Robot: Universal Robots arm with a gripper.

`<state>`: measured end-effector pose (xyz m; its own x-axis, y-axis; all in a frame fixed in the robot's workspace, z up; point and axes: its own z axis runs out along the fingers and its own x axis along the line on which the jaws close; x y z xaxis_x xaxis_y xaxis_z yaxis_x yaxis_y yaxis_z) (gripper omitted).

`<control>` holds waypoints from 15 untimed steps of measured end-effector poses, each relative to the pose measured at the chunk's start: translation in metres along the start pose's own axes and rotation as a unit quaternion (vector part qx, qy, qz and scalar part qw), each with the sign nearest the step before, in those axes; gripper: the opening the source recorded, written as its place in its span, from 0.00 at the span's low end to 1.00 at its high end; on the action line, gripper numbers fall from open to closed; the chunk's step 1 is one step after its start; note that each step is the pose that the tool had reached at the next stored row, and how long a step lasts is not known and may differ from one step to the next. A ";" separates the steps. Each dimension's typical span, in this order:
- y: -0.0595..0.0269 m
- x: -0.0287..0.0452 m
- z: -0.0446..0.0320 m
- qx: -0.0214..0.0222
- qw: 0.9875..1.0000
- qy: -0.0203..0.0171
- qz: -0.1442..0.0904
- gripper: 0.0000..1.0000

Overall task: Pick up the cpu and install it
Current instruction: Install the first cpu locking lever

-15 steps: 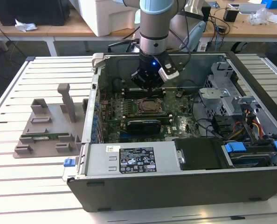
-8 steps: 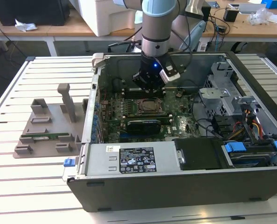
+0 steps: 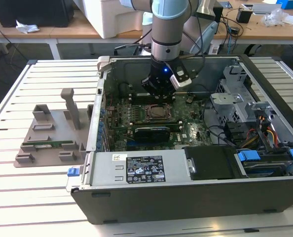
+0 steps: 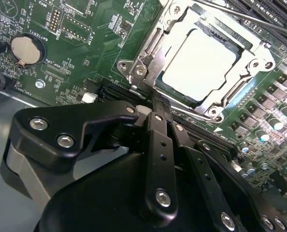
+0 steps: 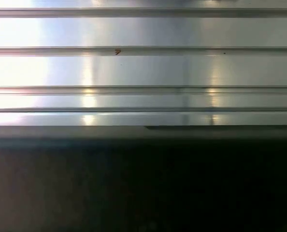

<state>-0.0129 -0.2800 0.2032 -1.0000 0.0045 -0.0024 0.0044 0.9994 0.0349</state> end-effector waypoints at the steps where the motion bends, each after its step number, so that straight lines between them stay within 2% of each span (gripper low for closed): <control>1: -0.0001 0.0000 -0.0004 0.000 1.000 0.000 0.000 0.11; 6: -0.0023 0.0000 -0.0024 0.000 1.000 -0.001 0.000 0.11; 15: -0.0039 -0.0018 0.0001 0.001 1.000 -0.001 0.000 0.11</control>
<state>-0.0111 -0.2838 0.2030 -1.0000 0.0045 -0.0038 0.0044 0.9994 0.0333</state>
